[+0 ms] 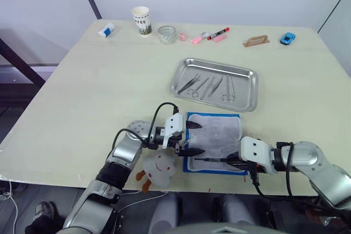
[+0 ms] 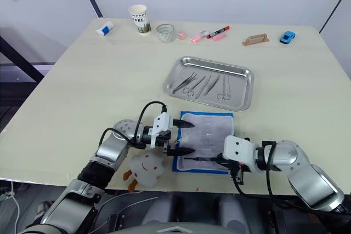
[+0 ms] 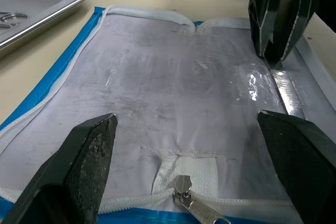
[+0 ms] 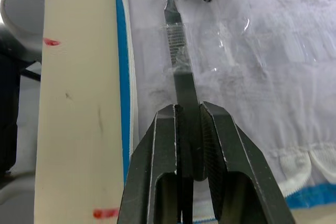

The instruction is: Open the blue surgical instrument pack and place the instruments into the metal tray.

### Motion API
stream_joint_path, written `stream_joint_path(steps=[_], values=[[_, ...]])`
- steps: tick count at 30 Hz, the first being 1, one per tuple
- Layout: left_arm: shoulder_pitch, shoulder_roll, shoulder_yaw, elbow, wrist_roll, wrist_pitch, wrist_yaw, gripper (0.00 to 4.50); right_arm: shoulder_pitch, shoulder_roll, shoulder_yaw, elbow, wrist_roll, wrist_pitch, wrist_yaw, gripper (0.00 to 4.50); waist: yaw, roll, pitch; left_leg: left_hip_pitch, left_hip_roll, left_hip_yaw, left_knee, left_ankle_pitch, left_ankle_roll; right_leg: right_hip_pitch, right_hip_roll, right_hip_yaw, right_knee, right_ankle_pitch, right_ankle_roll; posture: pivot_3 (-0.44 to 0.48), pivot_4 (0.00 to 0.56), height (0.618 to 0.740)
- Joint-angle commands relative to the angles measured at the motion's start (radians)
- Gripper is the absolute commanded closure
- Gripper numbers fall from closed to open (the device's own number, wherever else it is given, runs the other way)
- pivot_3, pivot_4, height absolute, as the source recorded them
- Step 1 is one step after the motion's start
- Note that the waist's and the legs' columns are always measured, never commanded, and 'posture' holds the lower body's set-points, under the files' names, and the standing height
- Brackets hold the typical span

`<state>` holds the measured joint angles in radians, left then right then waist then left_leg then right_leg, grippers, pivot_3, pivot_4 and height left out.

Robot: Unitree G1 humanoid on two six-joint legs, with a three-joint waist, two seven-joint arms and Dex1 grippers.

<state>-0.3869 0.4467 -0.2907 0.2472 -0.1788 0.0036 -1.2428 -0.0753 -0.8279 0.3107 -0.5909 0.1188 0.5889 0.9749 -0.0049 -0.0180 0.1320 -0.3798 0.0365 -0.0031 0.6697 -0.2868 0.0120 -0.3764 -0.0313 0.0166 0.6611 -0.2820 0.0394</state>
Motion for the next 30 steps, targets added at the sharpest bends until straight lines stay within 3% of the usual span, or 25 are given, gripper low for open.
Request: stream_joint_path(steps=[1,30], values=[[0.015,0.004,-0.032,0.033,0.034,0.020,-0.001,0.00,-0.031,-0.023,-0.014,-0.042,-0.003,0.044,-0.009,4.42,0.000,0.000,0.000,0.000,0.000,0.000,0.000,0.000,0.000,0.000,0.000,0.000,0.000,0.000,0.000,0.000,0.150,0.740],[0.005,-0.003,-0.058,0.073,0.067,0.007,0.019,0.00,-0.181,-0.085,0.097,-0.056,-0.063,0.099,0.016,4.42,0.010,0.000,0.000,0.000,0.000,0.000,0.001,0.000,0.000,0.000,0.000,0.000,0.000,0.000,0.000,0.000,0.150,0.740]])
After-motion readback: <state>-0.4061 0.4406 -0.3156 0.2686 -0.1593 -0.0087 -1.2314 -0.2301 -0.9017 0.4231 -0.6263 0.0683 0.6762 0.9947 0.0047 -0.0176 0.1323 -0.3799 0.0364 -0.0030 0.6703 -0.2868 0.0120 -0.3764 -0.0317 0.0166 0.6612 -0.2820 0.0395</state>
